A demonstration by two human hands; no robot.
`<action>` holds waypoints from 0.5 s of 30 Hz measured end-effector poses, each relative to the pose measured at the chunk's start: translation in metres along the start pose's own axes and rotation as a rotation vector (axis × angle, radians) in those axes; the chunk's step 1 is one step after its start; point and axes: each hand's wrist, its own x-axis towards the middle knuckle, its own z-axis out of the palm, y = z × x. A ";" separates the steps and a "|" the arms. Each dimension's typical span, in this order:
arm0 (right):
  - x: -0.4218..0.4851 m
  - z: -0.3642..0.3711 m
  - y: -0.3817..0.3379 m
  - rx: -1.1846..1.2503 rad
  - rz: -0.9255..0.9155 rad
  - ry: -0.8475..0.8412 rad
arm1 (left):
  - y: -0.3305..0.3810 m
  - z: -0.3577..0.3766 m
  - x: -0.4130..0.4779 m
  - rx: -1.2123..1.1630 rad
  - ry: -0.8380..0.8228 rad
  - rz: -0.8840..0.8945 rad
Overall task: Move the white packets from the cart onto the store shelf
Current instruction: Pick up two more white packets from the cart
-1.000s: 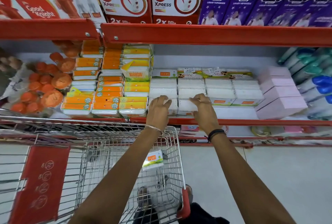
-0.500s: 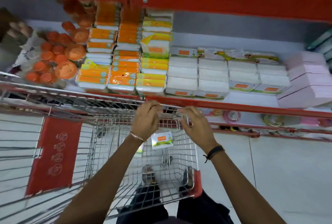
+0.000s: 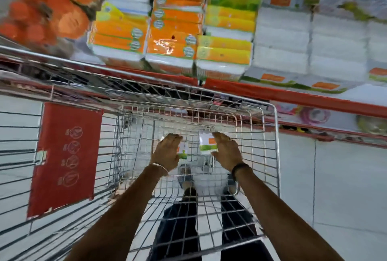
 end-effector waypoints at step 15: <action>0.025 0.020 0.006 -0.197 0.056 0.075 | -0.017 0.007 0.029 0.139 -0.268 -0.102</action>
